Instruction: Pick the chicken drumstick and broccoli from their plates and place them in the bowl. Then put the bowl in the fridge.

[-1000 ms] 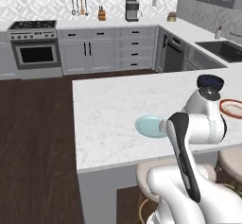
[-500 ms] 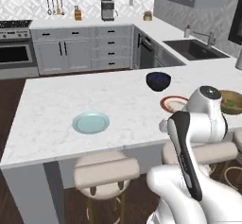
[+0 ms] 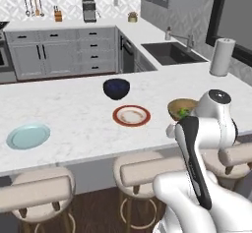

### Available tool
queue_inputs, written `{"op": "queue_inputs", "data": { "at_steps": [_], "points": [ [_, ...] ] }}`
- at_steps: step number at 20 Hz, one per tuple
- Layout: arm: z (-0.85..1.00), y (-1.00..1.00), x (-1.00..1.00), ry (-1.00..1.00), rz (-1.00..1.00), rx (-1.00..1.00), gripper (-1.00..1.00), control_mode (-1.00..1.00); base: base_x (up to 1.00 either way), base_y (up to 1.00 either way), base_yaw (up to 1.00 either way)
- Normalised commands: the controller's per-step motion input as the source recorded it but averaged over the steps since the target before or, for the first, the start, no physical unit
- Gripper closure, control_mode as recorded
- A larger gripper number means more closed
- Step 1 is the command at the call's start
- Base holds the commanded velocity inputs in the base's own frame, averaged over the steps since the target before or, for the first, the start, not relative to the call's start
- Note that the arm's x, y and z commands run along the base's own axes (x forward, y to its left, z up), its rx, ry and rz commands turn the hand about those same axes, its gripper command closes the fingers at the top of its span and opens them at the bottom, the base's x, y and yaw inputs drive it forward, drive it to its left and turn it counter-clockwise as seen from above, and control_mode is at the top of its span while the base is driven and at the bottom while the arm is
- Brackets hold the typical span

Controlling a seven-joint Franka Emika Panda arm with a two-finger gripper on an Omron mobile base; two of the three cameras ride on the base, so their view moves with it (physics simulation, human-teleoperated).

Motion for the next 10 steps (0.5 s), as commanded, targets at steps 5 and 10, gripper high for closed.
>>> {"op": "queue_inputs", "data": {
  "at_steps": [5, 10],
  "points": [
    [0.0, 0.0, 0.0, 0.0, 0.0, 0.0, 1.0, 1.0, 0.48, -0.9, 0.02],
    [0.0, 0.0, 0.0, 0.0, 0.0, 0.0, 1.0, 1.0, 0.58, -0.49, 0.01]
  ]
}}
